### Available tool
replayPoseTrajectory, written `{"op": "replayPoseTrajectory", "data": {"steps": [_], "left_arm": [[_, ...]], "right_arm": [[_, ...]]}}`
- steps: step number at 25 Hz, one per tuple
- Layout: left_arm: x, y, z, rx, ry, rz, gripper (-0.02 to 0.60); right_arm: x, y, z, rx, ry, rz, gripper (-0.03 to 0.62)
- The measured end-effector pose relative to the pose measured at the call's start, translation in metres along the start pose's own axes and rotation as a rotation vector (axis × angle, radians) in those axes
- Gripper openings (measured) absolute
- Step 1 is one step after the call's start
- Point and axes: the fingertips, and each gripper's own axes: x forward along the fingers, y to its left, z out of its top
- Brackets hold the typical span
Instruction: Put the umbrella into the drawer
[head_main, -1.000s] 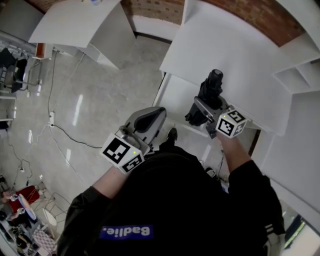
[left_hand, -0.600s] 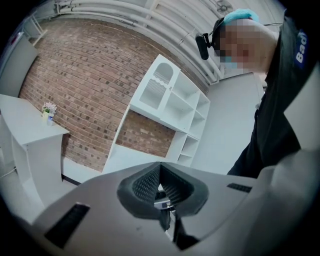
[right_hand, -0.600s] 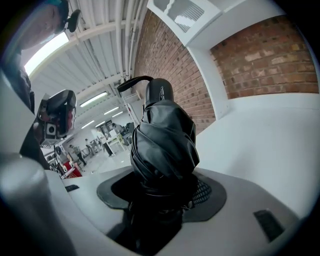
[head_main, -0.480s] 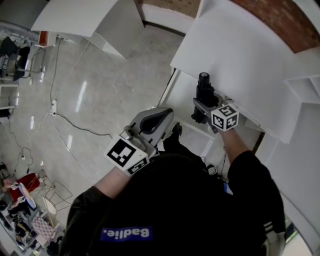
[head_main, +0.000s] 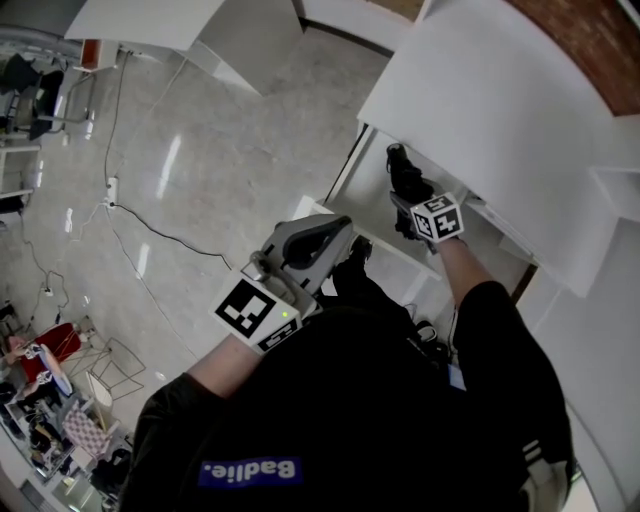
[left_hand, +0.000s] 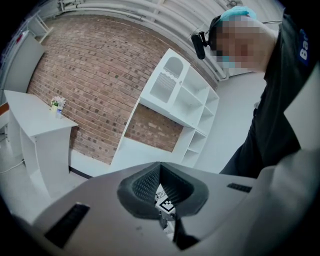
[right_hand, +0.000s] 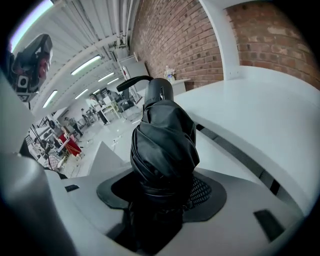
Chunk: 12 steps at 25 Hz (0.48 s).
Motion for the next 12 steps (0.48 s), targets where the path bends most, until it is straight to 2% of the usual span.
{"op": "replayPoseTrajectory", "data": {"steps": [7, 12], "left_arm": [[-0.003, 0.013, -0.003, -0.012, 0.020, 0.038, 0.002], [-0.006, 0.019, -0.001, -0.009, 0.026, 0.060, 0.002]], "right_arm": [[0.041, -0.008, -0.041, 0.022, 0.125, -0.015, 0.273], [0.063, -0.018, -0.058, 0.019, 0.169, -0.050, 0.273]]}}
